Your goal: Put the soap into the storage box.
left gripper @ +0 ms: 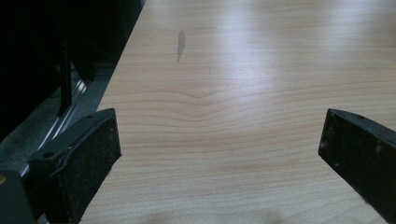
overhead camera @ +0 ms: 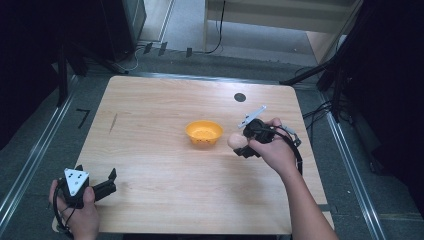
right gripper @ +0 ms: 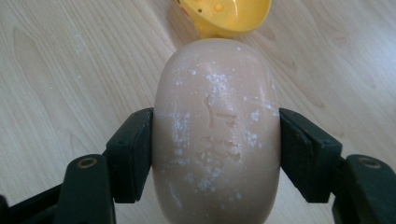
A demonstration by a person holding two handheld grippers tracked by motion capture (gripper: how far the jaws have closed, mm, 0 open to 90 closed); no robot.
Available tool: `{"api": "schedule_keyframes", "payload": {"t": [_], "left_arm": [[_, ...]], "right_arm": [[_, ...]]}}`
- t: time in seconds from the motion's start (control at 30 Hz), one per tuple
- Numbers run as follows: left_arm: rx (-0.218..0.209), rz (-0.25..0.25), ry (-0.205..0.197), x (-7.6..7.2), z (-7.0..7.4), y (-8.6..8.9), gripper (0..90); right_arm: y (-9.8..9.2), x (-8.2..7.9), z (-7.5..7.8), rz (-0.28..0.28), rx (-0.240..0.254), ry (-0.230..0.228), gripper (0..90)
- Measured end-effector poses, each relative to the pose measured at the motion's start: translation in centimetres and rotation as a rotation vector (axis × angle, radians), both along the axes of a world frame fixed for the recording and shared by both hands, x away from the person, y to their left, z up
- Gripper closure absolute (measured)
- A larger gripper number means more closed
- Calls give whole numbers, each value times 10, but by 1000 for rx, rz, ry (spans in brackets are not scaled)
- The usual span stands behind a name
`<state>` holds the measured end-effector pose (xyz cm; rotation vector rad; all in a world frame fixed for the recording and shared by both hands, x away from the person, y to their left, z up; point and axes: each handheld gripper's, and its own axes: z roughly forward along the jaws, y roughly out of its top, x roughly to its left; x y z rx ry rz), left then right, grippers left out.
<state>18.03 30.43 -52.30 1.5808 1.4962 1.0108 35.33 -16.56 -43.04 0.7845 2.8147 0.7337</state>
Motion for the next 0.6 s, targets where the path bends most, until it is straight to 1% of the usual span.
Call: {"api": "schedule_keyframes", "payload": {"t": [0.1,0.2,0.33,0.4,0.5,0.57,0.6], "left_arm": [[-9,4,-4,0,0,0,0],[-9,9,0,0,0,0,0],[-13,4,-1,0,0,1,0],[-15,1,-2,0,0,1,0],[-14,-3,-2,0,0,1,0],[-19,-9,-1,0,0,1,0],[-21,-10,3,0,0,1,0]], "right_arm": [[0,2,2,2,20,-13,335],[1,5,3,32,13,-33,336],[5,9,7,72,-3,-54,335],[8,11,9,95,-2,-67,335],[13,15,11,124,-1,-74,335],[16,17,10,125,1,-64,335],[18,18,9,140,2,-72,335]]}}
